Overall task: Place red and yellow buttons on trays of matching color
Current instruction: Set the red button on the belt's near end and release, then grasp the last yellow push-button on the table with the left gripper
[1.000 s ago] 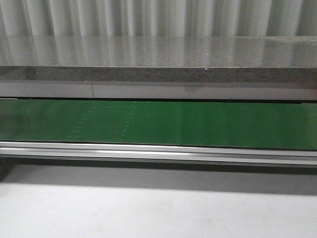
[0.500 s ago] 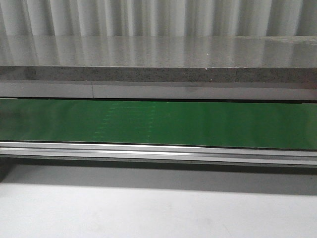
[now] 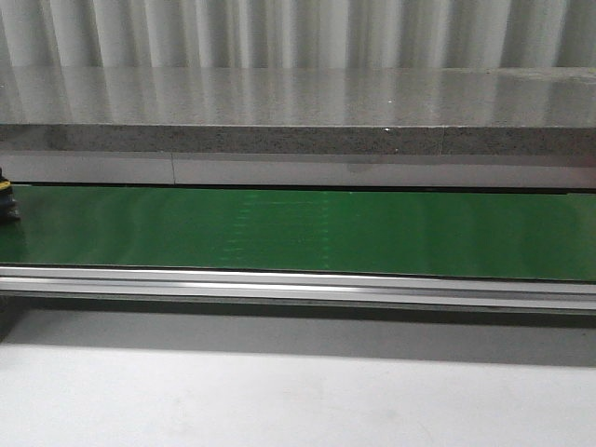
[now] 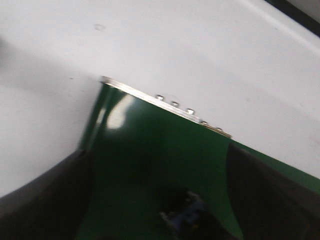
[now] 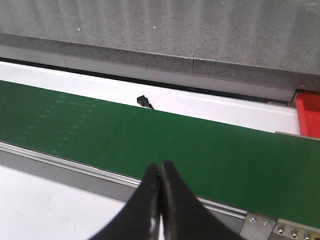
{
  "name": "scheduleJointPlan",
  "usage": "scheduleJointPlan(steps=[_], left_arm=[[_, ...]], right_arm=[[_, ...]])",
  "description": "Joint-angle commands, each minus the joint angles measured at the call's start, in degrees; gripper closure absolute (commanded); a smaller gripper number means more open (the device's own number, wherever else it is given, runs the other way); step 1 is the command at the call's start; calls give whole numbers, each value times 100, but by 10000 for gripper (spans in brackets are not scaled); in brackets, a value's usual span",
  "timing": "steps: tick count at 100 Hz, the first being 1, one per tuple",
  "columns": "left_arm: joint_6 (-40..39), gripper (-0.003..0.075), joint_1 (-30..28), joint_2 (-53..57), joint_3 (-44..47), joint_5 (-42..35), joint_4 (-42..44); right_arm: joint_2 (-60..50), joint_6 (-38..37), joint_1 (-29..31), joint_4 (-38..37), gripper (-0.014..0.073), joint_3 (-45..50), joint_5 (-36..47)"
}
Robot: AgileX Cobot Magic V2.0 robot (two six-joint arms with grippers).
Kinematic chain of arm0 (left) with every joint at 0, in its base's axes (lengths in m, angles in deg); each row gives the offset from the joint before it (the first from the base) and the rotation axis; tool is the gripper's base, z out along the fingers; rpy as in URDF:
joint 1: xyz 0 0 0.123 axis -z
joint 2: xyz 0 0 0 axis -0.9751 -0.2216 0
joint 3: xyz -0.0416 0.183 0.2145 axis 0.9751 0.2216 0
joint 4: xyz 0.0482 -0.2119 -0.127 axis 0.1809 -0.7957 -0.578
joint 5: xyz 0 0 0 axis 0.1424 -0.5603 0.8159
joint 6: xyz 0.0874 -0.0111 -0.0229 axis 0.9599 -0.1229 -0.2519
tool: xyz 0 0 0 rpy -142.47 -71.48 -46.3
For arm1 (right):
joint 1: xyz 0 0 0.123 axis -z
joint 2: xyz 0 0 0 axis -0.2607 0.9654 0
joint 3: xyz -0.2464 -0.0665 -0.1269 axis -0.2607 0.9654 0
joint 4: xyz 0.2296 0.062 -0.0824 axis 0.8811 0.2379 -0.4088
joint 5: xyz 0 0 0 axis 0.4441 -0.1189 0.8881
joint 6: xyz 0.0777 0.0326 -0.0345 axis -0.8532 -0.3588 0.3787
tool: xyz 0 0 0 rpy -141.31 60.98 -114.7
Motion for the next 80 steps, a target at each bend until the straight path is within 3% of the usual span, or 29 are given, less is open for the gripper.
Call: scheduleJointPlan(steps=[1, 13, 41, 80], left_arm=[[-283, 185, -352, 244, -138, -15, 165], [-574, 186, -764, 233, -138, 124, 648], [-654, 188, -1147, -333, -138, -27, 622], [-693, 188, -1149, -1103, -479, -1429, 466]], right_arm=[[58, 62, -10, 72, 660, -140, 400], [58, 62, -10, 72, 660, -140, 400], [58, 62, -10, 72, 659, -140, 395], [58, 62, -10, 72, 659, -140, 400]])
